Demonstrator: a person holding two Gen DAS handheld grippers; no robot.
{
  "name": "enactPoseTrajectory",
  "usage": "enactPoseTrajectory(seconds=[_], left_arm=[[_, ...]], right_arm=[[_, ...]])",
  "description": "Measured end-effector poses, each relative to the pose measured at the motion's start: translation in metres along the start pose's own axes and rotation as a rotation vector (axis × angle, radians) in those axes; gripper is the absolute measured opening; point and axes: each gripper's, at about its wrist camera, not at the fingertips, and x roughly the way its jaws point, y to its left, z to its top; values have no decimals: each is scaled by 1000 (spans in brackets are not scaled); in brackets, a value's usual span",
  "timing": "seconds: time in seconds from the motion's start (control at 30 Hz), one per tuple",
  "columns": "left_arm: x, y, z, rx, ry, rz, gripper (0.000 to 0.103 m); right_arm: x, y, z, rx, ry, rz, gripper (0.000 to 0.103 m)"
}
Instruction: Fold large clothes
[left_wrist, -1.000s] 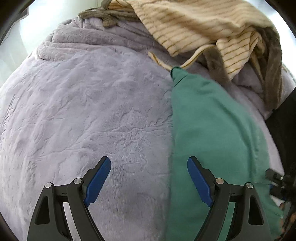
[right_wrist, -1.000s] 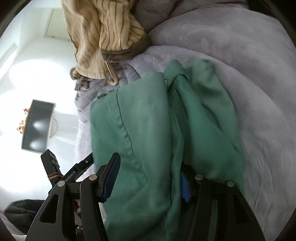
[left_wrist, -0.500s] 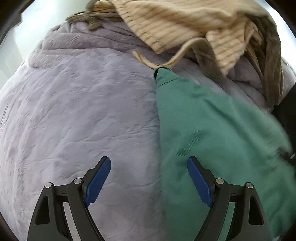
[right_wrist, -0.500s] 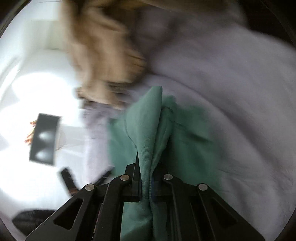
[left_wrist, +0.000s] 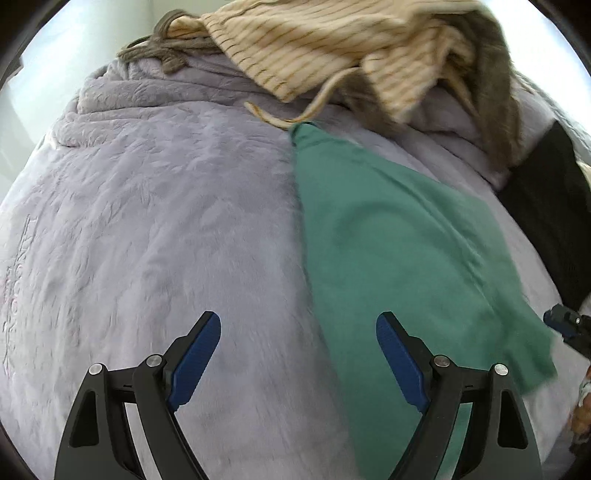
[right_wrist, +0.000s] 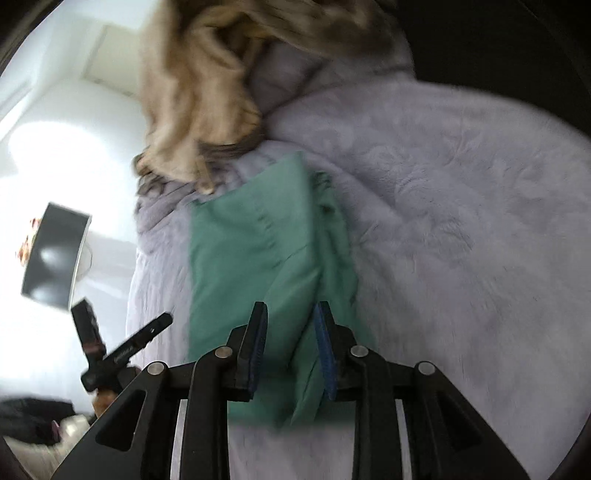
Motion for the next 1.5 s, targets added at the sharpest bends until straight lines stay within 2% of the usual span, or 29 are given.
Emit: enactPoseTrajectory(seconds=[0.1, 0.2, 0.27, 0.33, 0.37, 0.5, 0.6, 0.77, 0.87, 0.97, 1.07, 1.23, 1.3, 1.37, 1.4, 1.43, 1.5], left_arm=[[-11, -19, -23, 48, 20, -49, 87], [-5, -36, -47, 101, 59, -60, 87], [4, -40, -61, 130, 86, -35, 87], [8, -34, -79, 124, 87, -51, 89], [8, -28, -84, 104, 89, -64, 96], [11, -12, -96, 70, 110, -112, 100], [7, -13, -99, 70, 105, -102, 100], [-2, -12, -99, 63, 114, -83, 100], [-13, -2, -95, 13, 132, -68, 100], [-26, 7, -91, -18, 110, -37, 100], [-25, 10, -81, -44, 110, 4, 100], [-15, 0, -77, -15, 129, 87, 100], [-14, -4, -76, -7, 133, 82, 100], [-13, -9, -71, -5, 135, 76, 100], [-12, -9, -71, -2, 135, 74, 100], [-11, -11, -69, -1, 136, 75, 100], [-11, -10, -70, -4, 144, 77, 100]], right_arm=[[-13, 34, -20, -157, -2, -51, 30], [6, 56, -29, -265, 42, -134, 30], [13, 48, -36, -244, 65, -194, 29], [21, 22, -40, -164, 66, -246, 26], [29, -2, -44, -89, 83, -275, 22], [45, -71, -63, 182, 121, -194, 20], [36, -76, -67, 234, 101, -164, 20], [5, -58, -66, 188, 72, -230, 20], [-21, -38, -61, 138, -2, -190, 20], [-33, -15, -51, 75, -40, -111, 20], [-15, 4, -37, 13, -19, -92, 20], [25, -14, -28, 57, 63, -180, 20], [24, -21, -27, 92, 67, -158, 20], [10, -16, -27, 66, 41, -141, 20], [3, -11, -27, 43, 23, -137, 26], [-6, -6, -26, 14, 1, -134, 27], [-16, -3, -18, -13, -13, -132, 44]])
